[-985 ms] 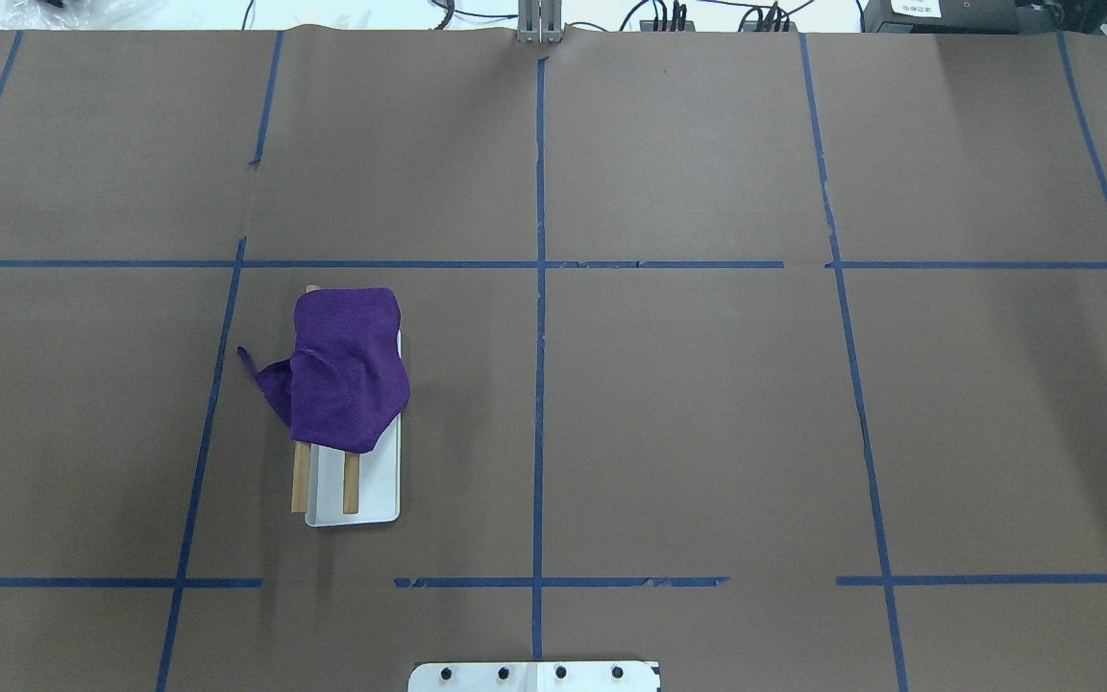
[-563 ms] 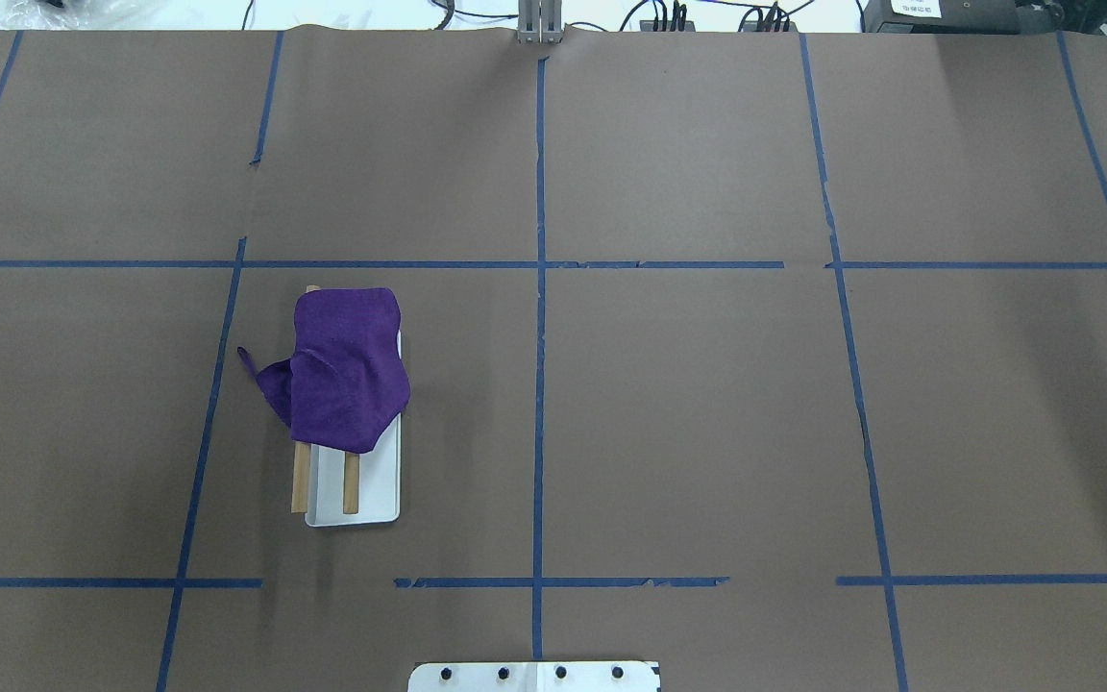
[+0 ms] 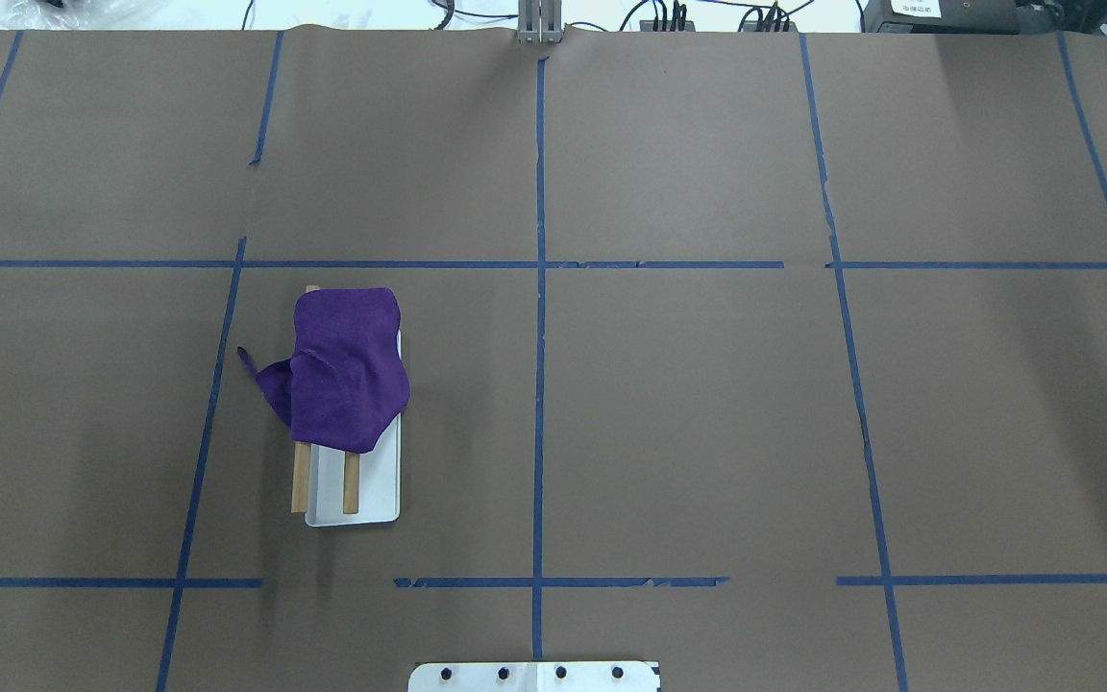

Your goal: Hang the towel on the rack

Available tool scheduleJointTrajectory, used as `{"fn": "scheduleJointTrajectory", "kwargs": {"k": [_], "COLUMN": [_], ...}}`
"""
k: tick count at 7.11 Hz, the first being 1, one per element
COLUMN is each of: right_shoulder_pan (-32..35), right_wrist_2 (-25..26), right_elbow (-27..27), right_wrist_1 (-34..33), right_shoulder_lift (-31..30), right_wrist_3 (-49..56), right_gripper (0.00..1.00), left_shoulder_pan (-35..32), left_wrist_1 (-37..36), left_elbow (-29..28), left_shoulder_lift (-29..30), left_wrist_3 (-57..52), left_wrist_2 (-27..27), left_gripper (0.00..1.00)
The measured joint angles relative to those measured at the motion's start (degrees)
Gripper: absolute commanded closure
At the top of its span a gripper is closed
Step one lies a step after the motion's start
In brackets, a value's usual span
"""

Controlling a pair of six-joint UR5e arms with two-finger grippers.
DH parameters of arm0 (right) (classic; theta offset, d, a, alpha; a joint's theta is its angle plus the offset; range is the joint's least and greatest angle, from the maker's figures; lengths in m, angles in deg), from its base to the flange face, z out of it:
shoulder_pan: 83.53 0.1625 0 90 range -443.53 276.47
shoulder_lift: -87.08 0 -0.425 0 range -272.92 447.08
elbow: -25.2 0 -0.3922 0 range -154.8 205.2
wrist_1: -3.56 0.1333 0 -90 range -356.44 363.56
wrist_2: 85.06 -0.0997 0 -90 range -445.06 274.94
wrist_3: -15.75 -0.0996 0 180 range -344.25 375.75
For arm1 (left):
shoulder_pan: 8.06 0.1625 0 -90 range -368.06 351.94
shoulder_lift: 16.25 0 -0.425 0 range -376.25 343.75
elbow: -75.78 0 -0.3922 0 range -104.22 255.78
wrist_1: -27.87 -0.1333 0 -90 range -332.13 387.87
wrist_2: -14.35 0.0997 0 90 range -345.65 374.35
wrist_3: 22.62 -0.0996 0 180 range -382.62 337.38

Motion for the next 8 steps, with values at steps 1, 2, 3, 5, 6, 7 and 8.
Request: {"fn": "scheduleJointTrajectory", "kwargs": {"k": [1, 2, 3, 5, 6, 7, 8], "right_shoulder_pan": [-0.1, -0.1, -0.2, -0.2, -0.2, -0.2, -0.2], "right_wrist_2": [-0.1, -0.2, -0.6, -1.3, -1.5, -1.5, -1.6], "right_elbow": [-0.1, -0.2, -0.2, -0.2, -0.1, 0.0, 0.0], "right_wrist_1": [0.0, 0.0, 0.0, 0.0, 0.1, 0.4, 1.0], "right_shoulder_lift": [0.1, 0.2, 0.4, 0.4, 0.5, 0.6, 0.5], "right_wrist_3": [-0.4, -0.7, -1.0, -1.1, -1.2, -1.4, -1.5], "right_gripper": [0.00, 0.00, 0.00, 0.00, 0.00, 0.00, 0.00], "left_shoulder_pan": [0.0, 0.1, 0.1, 0.0, 0.0, 0.0, 0.0], "left_wrist_1": [0.0, 0.0, -0.1, -0.3, -0.4, -0.4, -0.5], "left_elbow": [0.3, 0.6, 1.0, 1.0, 0.6, 0.4, 0.5], "left_shoulder_lift": [0.4, 0.6, 0.7, 1.2, 1.7, 2.0, 2.1], "left_wrist_3": [0.0, 0.0, 0.0, -0.1, -0.1, -0.1, -0.1], "left_wrist_2": [0.6, 1.1, 1.6, 2.8, 3.1, 3.6, 4.2], "left_gripper": [0.00, 0.00, 0.00, 0.00, 0.00, 0.00, 0.00]}}
